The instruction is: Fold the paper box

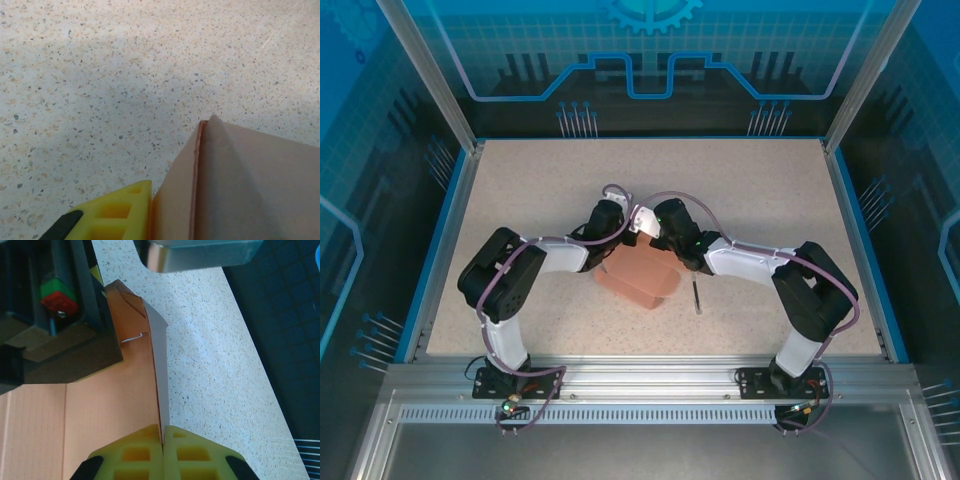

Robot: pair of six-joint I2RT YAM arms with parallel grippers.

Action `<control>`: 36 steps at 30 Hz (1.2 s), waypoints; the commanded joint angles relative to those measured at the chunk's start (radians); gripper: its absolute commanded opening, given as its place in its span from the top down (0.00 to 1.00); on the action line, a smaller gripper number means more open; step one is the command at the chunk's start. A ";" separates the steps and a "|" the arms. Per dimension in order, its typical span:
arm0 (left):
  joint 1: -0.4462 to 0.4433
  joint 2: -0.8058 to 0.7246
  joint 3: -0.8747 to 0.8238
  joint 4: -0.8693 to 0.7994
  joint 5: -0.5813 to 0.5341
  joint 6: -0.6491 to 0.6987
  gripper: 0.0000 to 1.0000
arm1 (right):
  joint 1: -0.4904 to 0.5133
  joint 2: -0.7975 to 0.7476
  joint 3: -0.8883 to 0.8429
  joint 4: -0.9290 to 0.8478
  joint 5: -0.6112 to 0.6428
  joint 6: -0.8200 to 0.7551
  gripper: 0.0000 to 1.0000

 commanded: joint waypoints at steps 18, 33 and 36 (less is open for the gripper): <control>0.049 -0.052 -0.136 0.055 0.065 0.096 0.43 | 0.011 -0.034 0.018 -0.042 0.022 0.048 1.00; 0.049 -0.003 -0.089 0.040 -0.020 0.082 0.62 | 0.015 -0.050 0.011 -0.052 -0.034 0.053 1.00; 0.050 0.001 -0.082 0.044 -0.056 0.040 0.67 | 0.023 -0.050 0.003 -0.053 -0.044 0.061 1.00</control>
